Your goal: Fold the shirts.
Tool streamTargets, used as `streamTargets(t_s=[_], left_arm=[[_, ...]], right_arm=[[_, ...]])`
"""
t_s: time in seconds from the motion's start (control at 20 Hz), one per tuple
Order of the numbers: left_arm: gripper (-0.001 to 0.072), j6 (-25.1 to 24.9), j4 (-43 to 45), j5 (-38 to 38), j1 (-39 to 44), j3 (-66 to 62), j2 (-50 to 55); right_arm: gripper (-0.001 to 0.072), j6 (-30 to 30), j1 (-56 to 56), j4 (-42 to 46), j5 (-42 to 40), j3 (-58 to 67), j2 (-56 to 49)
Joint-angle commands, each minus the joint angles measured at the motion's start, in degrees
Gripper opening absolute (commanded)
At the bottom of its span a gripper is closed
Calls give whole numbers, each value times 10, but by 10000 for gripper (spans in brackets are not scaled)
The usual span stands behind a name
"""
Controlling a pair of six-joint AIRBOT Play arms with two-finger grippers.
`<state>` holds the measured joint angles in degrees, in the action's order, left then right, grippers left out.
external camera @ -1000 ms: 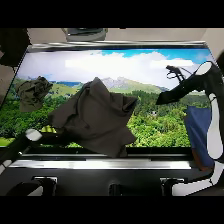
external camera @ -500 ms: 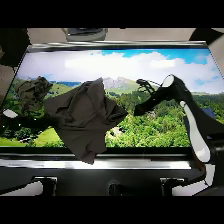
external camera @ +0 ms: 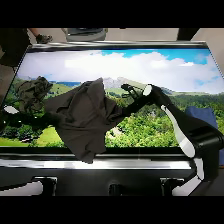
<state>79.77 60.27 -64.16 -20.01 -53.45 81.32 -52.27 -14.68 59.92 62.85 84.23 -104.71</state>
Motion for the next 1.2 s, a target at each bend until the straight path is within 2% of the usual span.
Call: streamTargets(t_s=[0.0,0.05,0.1,0.2,0.3,0.35,0.5,0.6,0.75,0.85,0.95,1.15], left_arm=[[34,-25,-27,-19,0,-2,1],[34,-34,-34,-19,0,-2,1],[34,-46,-38,-21,0,-2,1],[33,-54,-38,-37,-1,-10,-2],[32,-86,-38,-59,0,-43,-26],[31,-104,-38,-63,1,-66,-52],[32,-108,-62,-45,8,-181,-169],[32,-103,-131,-18,8,-285,-251],[32,-34,-161,88,8,-438,-361],[32,5,-162,124,8,-481,-411],[32,54,-162,97,8,-484,-447],[32,64,-162,31,8,-483,-451]], right_arm=[[334,-10,-9,1,-54,-1,-16],[96,-4,-13,-5,-54,-1,-16],[45,-2,-13,-4,-55,1,-16],[43,21,-12,-2,-45,2,0],[43,40,-12,18,-38,2,51],[43,43,-12,32,-38,2,89],[44,28,-12,129,-95,2,259],[46,-31,-12,225,-157,2,400],[46,-175,-12,346,-227,2,607],[45,-258,-12,370,-205,2,717],[46,-300,-12,368,-143,2,785],[46,-318,-12,393,-69,2,836]])
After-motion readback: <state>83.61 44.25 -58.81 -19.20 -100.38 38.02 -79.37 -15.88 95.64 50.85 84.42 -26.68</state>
